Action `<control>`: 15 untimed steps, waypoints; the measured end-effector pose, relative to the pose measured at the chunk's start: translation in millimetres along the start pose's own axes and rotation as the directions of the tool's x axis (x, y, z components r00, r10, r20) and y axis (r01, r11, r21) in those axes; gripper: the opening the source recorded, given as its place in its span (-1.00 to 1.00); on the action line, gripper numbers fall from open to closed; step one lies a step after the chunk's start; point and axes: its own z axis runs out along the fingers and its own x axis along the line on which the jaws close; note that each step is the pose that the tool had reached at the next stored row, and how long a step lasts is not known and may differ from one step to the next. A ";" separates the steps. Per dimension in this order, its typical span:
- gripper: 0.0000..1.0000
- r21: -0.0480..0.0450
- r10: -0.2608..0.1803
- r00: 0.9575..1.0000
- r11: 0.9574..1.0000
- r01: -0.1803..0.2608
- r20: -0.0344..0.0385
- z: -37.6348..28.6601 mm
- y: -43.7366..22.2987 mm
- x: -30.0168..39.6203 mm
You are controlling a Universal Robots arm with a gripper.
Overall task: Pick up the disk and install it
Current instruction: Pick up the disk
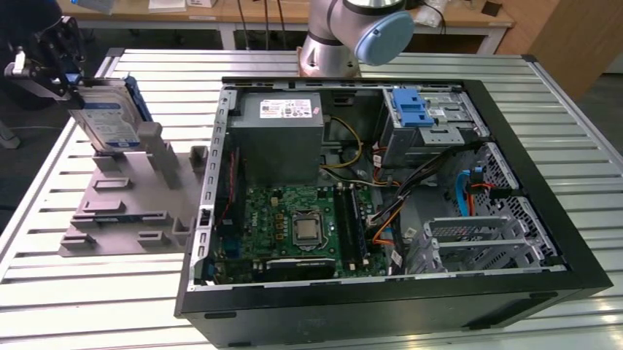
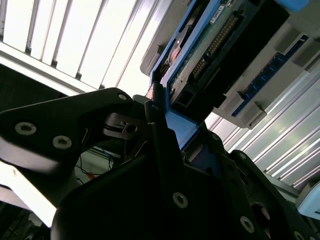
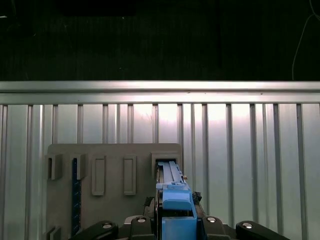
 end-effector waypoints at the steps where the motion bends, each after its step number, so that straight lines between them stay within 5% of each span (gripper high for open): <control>1: -0.27 0.000 0.000 1.000 1.000 0.000 0.000 -0.3 0.0 0.0; 15: -0.27 0.000 0.000 1.000 1.000 0.000 0.000 -6.4 0.3 -0.2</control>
